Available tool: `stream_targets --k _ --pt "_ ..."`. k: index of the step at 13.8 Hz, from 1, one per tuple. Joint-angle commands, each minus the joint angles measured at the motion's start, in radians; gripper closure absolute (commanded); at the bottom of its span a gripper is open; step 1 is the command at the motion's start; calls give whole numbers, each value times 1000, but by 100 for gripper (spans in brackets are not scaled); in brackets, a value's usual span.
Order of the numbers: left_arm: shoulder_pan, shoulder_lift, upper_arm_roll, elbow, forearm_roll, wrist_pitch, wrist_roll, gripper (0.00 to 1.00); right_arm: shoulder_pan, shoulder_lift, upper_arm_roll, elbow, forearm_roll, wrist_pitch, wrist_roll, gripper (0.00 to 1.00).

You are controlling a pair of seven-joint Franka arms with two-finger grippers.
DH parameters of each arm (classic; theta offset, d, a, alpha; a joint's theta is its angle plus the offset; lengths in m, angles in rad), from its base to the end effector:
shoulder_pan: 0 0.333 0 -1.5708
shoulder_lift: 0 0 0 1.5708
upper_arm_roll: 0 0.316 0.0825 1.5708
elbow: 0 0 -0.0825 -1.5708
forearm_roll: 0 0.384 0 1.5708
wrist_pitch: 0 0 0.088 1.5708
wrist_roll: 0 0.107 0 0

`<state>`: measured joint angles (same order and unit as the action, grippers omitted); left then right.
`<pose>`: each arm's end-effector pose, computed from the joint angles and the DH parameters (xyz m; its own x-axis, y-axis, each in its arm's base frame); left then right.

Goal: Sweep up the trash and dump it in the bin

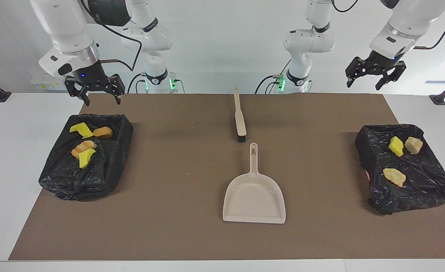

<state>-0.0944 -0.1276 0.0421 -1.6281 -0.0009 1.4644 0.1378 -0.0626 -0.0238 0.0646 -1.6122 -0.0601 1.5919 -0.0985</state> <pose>0.5024 -0.0248 0.6560 0.9812 -0.1895 -0.0350 -0.1893 -0.9819 0.0112 0.5488 -0.0048 0.6201 0.9948 0.1014 -0.0027 0.1014 -0.9929 0.0616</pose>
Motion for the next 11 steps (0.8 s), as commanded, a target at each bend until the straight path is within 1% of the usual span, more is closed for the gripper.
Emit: stream_targets --k 1,4,6,11 --pt "10 28 -2 43 9 -24 16 0 -8 -22 8 -28 29 16 86 0" --pt "10 84 -1 126 4 -33 16 0 -3 -27 8 -31 36 13 97 0" --pt "12 112 1 172 -1 -71 14 0 -5 -28 8 -32 36 10 97 0" --pt "13 137 2 188 -5 -50 14 0 -5 -28 8 -32 36 7 97 0"
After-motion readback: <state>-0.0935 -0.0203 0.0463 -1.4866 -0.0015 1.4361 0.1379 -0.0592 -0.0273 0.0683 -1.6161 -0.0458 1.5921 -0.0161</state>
